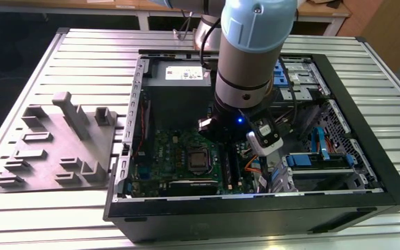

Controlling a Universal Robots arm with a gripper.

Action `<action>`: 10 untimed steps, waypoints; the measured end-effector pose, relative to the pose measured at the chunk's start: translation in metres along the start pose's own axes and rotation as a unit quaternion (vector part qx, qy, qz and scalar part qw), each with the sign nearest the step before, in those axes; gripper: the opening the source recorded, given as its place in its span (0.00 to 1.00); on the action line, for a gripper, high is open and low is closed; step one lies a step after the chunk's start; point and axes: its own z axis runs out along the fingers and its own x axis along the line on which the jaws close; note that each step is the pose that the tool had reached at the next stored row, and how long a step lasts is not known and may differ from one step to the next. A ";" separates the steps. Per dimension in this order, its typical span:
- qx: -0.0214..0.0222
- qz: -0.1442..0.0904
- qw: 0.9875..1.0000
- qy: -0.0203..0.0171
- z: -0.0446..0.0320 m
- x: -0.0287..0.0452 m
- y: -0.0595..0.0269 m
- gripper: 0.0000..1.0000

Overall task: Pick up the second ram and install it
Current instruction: 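Insert the second ram into the second slot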

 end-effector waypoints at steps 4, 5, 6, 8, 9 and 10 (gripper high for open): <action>0.000 0.000 1.000 -0.001 0.0038 0.0002 -0.0002 0.12; 0.000 0.000 1.000 -0.001 0.0046 0.0002 -0.0003 0.12; 0.000 0.000 1.000 -0.001 0.0052 0.0002 -0.0003 0.12; 0.000 0.000 1.000 -0.001 0.0053 0.0002 -0.0004 0.12; 0.000 0.000 1.000 -0.001 0.0053 0.0002 -0.0003 0.12; 0.000 0.000 1.000 -0.001 0.0056 0.0002 -0.0003 0.12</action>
